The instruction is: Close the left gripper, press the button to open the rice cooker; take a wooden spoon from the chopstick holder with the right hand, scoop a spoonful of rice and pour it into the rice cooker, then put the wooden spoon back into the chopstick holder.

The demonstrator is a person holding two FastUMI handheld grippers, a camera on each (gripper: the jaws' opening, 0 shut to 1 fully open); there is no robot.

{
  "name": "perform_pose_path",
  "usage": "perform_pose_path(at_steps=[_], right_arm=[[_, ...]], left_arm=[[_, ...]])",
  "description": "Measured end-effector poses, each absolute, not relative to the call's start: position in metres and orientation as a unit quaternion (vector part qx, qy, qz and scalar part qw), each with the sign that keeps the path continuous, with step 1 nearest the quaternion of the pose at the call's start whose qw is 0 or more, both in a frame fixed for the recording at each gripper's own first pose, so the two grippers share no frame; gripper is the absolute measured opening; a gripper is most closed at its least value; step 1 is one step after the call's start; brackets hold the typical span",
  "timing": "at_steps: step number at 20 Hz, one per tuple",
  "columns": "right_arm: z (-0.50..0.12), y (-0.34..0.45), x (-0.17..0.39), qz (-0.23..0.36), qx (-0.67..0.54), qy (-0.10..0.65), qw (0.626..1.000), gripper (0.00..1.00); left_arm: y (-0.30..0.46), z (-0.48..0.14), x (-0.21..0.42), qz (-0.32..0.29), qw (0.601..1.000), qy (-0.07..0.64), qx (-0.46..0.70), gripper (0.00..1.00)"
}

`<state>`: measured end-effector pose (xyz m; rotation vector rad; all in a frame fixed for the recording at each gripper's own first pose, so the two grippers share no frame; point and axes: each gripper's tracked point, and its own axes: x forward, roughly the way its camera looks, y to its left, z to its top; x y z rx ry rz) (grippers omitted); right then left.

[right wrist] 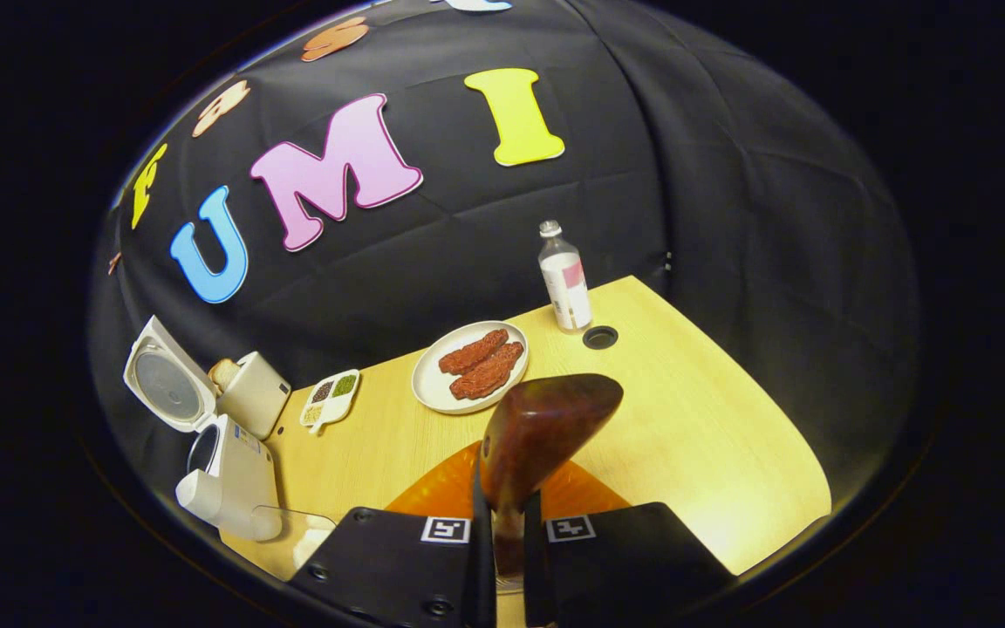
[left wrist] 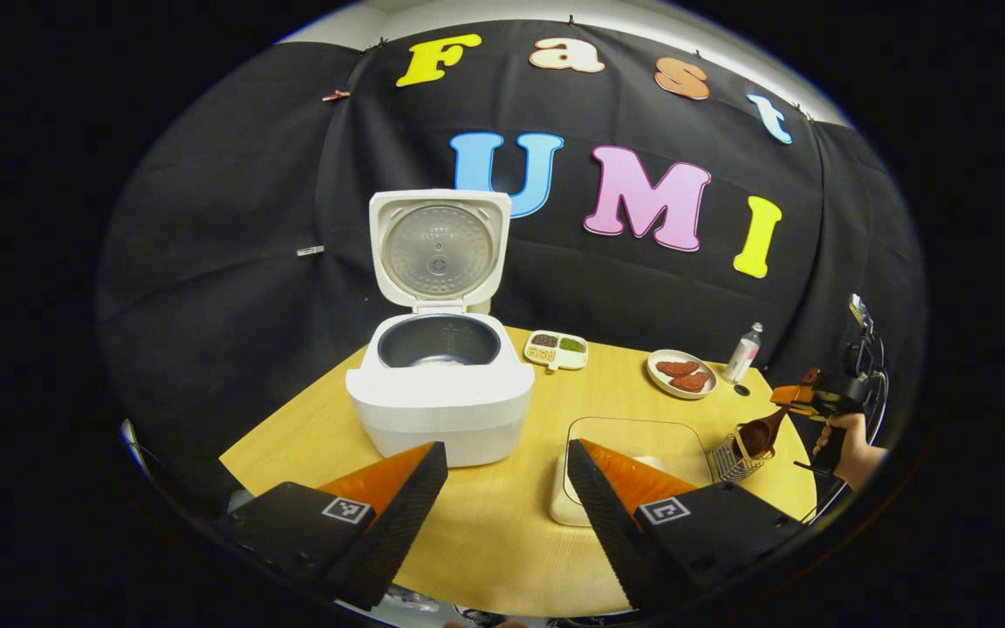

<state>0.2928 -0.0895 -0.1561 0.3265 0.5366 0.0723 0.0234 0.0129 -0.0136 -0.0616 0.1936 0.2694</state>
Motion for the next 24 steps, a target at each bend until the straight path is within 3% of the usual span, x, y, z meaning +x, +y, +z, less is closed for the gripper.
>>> perform_pose_path(at_steps=[7, 8, 11, 16, 24], right_arm=[[-0.179, -0.084, 0.288, 0.042, 0.167, 0.28, 0.944, 0.22], [-0.178, -0.084, 0.285, 0.045, 0.167, 0.283, 0.943, 0.31], [-0.17, -0.096, 0.271, 0.046, 0.129, 0.275, 0.952, 0.99], [-0.136, -0.134, 0.245, 0.034, 0.062, 0.247, 0.967, 0.98], [-0.088, -0.162, 0.186, -0.005, 0.061, 0.215, 0.975, 0.99]], left_arm=[[0.034, -0.001, 0.016, 0.176, 0.98, 0.086, -0.028, 0.95], [0.039, 0.003, 0.016, 0.18, 0.98, 0.082, -0.024, 0.96], [0.057, 0.025, 0.023, 0.191, 0.98, 0.063, -0.01, 0.95], [0.081, 0.087, 0.054, 0.185, 0.983, 0.011, -0.008, 0.96], [0.117, 0.23, 0.118, 0.174, 0.98, -0.075, 0.066, 0.95]])
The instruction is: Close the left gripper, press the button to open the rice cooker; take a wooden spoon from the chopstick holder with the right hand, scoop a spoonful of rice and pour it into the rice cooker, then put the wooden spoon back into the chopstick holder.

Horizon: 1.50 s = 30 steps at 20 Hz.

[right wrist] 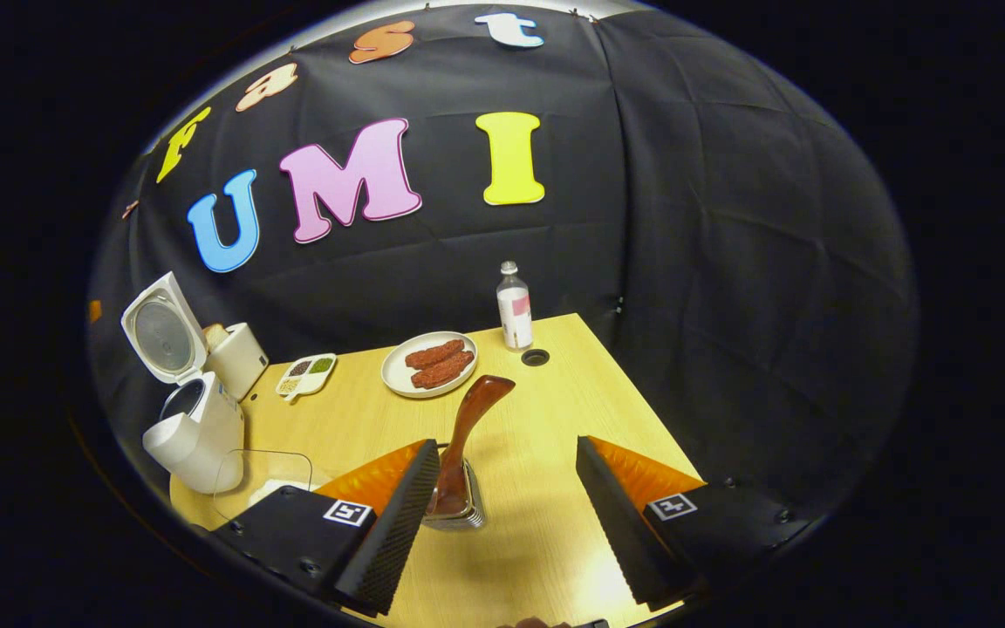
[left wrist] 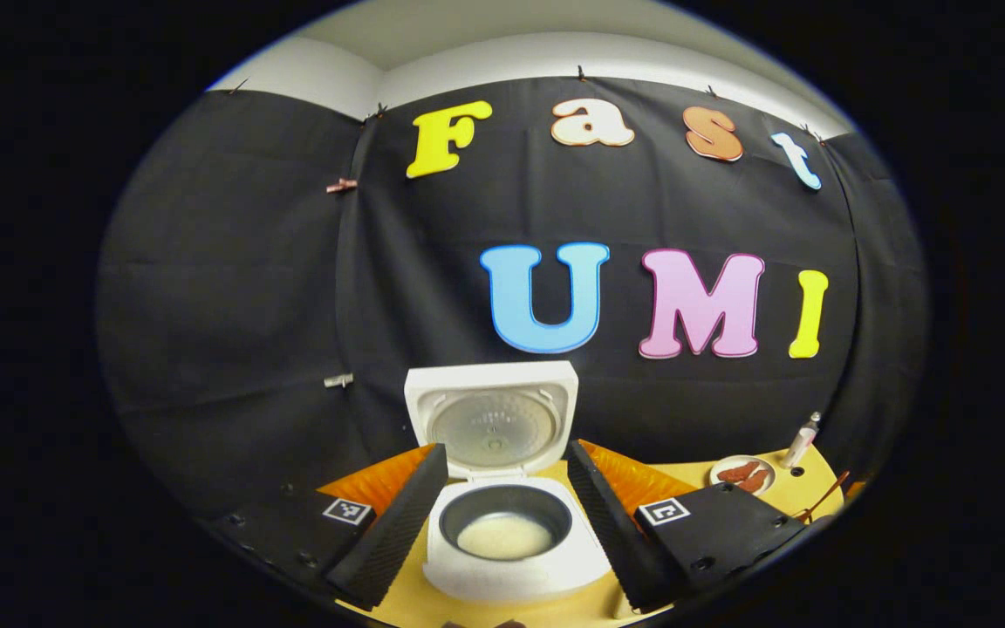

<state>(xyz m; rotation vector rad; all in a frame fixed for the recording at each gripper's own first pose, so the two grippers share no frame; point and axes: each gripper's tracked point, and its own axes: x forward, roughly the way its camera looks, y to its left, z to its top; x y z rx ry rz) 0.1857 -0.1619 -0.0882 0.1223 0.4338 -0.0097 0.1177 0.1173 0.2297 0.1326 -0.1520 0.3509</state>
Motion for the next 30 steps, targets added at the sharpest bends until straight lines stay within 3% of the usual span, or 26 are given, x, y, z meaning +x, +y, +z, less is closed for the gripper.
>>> perform_pose_path(at_steps=[6, 9, 12, 17, 24, 30], right_arm=[[-0.084, -0.16, 0.127, -0.045, 0.075, 0.224, 0.971, 0.99], [-0.075, -0.162, 0.111, -0.058, 0.076, 0.218, 0.971, 0.98], [-0.06, -0.156, 0.102, -0.069, 0.083, 0.196, 0.975, 0.99], [-0.054, -0.131, 0.091, -0.038, 0.08, 0.184, 0.979, 0.99], [-0.043, -0.091, 0.086, 0.007, 0.058, 0.165, 0.985, 0.99], [-0.055, -0.057, 0.074, 0.059, 0.069, 0.175, 0.98, 0.99]], left_arm=[[0.141, 0.308, 0.184, 0.141, 0.983, -0.112, 0.035, 0.95], [0.16, 0.328, 0.225, 0.119, 0.988, -0.098, 0.026, 0.95], [0.183, 0.326, 0.272, 0.114, 0.991, -0.064, 0.024, 0.95], [0.223, 0.291, 0.33, 0.146, 0.989, 0.001, 0.027, 0.95], [0.229, 0.253, 0.338, 0.172, 0.983, 0.065, 0.003, 1.0], [0.203, 0.226, 0.297, 0.167, 0.982, 0.094, -0.001, 0.99]])
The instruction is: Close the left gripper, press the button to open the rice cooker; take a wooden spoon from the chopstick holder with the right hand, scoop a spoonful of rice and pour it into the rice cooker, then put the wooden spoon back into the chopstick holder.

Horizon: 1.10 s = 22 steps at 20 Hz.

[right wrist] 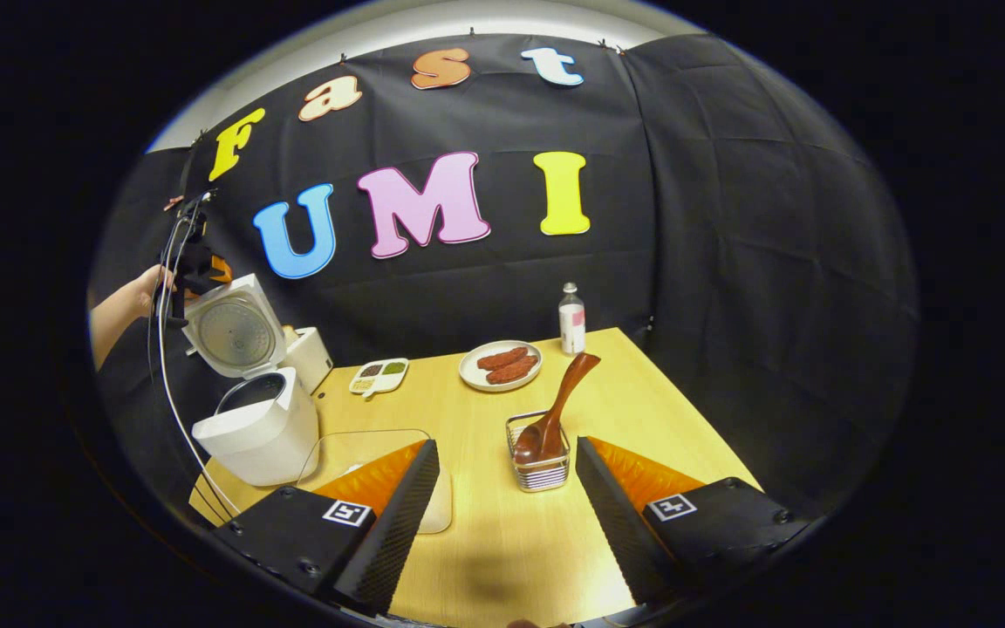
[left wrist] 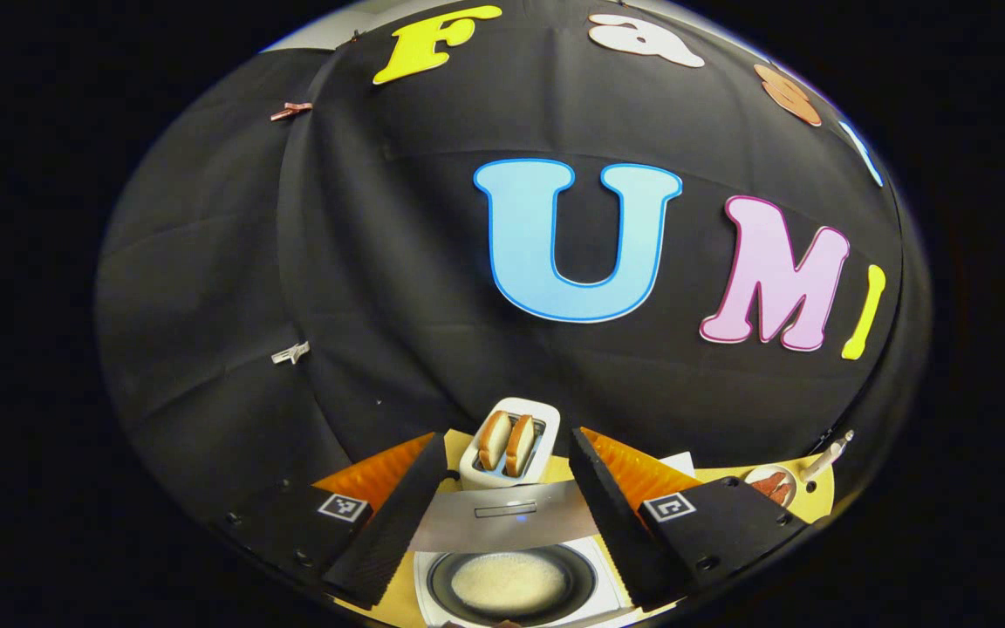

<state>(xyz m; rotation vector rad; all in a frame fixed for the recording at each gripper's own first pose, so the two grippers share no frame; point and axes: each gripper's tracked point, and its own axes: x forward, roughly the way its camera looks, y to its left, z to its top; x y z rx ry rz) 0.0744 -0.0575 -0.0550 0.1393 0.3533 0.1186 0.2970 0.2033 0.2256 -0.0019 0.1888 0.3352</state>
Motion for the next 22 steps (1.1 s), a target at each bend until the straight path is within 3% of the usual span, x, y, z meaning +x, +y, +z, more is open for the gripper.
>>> perform_pose_path(at_steps=[12, 16, 22], right_arm=[[-0.079, -0.026, 0.062, 0.111, 0.07, 0.211, 0.969, 0.99], [-0.082, -0.018, 0.057, 0.129, 0.048, 0.213, 0.967, 0.99], [-0.093, -0.02, 0.053, 0.131, 0.038, 0.227, 0.964, 0.99]], left_arm=[[0.155, 0.075, 0.204, 0.18, 0.968, 0.174, 0.037, 0.98], [0.15, 0.05, 0.196, 0.183, 0.97, 0.142, 0.081, 0.97], [0.151, -0.006, 0.19, 0.188, 0.967, 0.17, -0.025, 0.98]])
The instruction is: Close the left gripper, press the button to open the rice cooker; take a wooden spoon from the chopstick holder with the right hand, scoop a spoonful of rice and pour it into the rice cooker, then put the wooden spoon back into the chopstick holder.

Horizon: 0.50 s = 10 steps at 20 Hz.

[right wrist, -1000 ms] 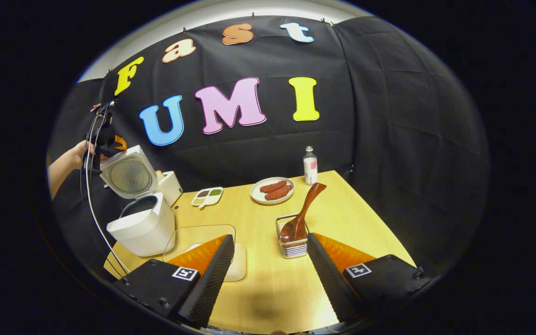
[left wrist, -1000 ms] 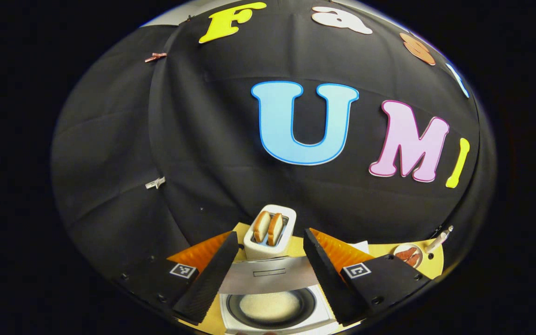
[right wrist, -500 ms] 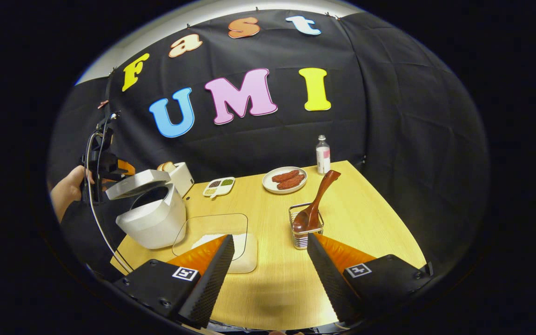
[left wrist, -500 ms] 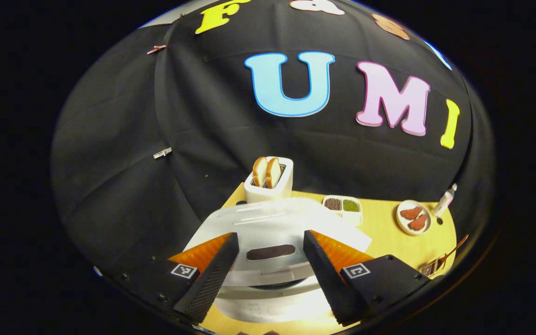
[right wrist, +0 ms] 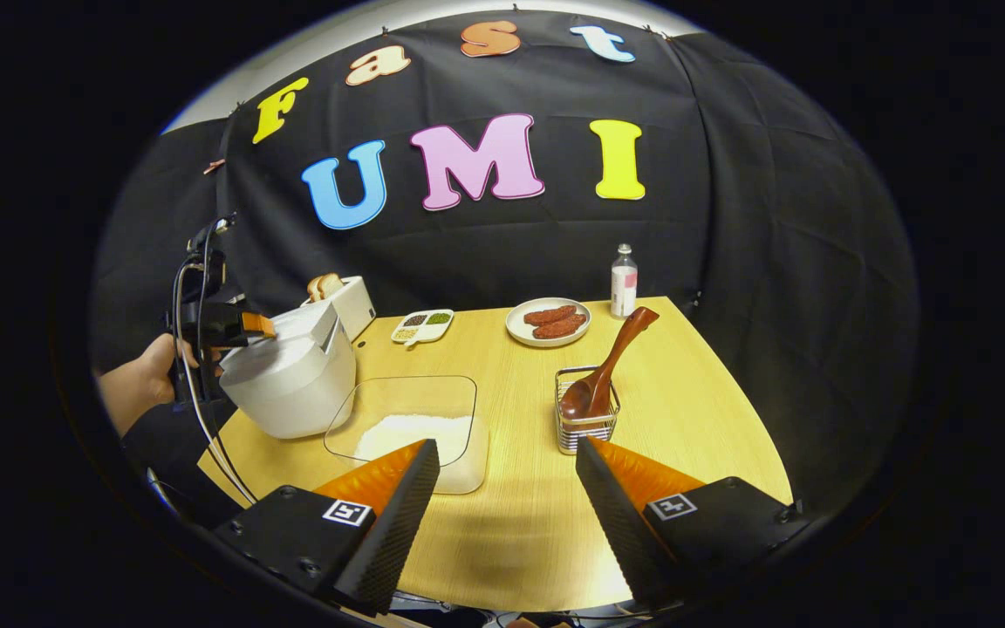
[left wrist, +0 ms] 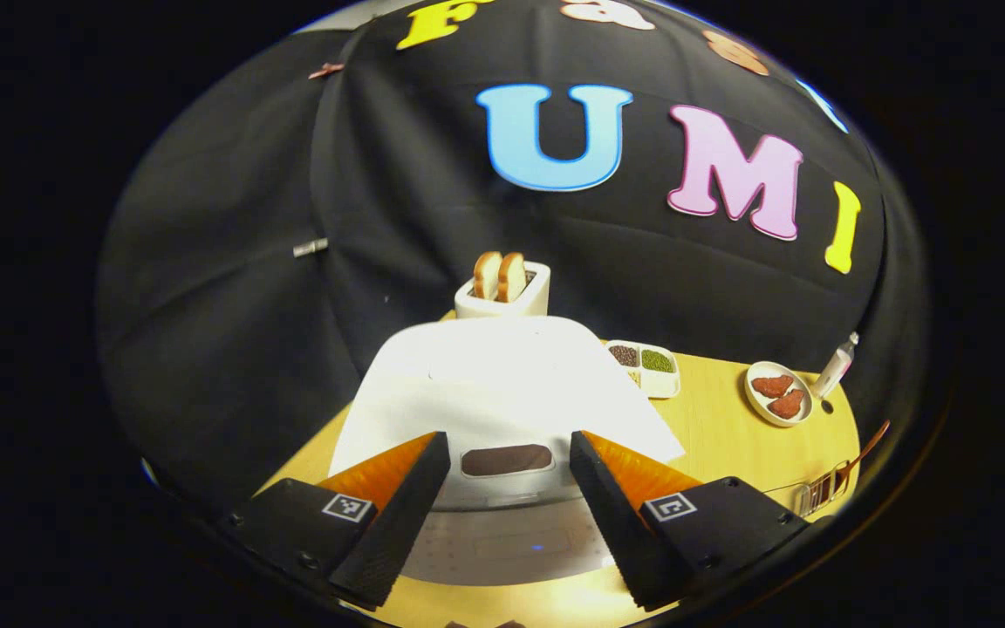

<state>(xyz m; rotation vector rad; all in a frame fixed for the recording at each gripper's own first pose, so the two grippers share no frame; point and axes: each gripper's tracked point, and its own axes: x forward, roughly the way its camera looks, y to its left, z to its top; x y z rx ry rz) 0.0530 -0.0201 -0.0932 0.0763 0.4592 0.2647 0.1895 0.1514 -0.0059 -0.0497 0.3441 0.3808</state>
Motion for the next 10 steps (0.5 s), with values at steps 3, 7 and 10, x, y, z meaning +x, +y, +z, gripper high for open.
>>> perform_pose_path(at_steps=[3, 7, 10], right_arm=[[-0.1, -0.025, 0.052, 0.125, 0.032, 0.231, 0.964, 0.99], [-0.116, -0.021, 0.042, 0.123, 0.034, 0.254, 0.959, 0.99], [-0.123, -0.011, 0.038, 0.13, 0.025, 0.259, 0.957, 0.99]], left_arm=[[0.151, -0.014, 0.189, 0.192, 0.967, 0.164, 0.013, 0.99], [0.147, -0.016, 0.193, 0.185, 0.97, 0.156, 0.013, 0.99], [0.144, -0.012, 0.199, 0.17, 0.973, 0.155, 0.028, 1.0]])
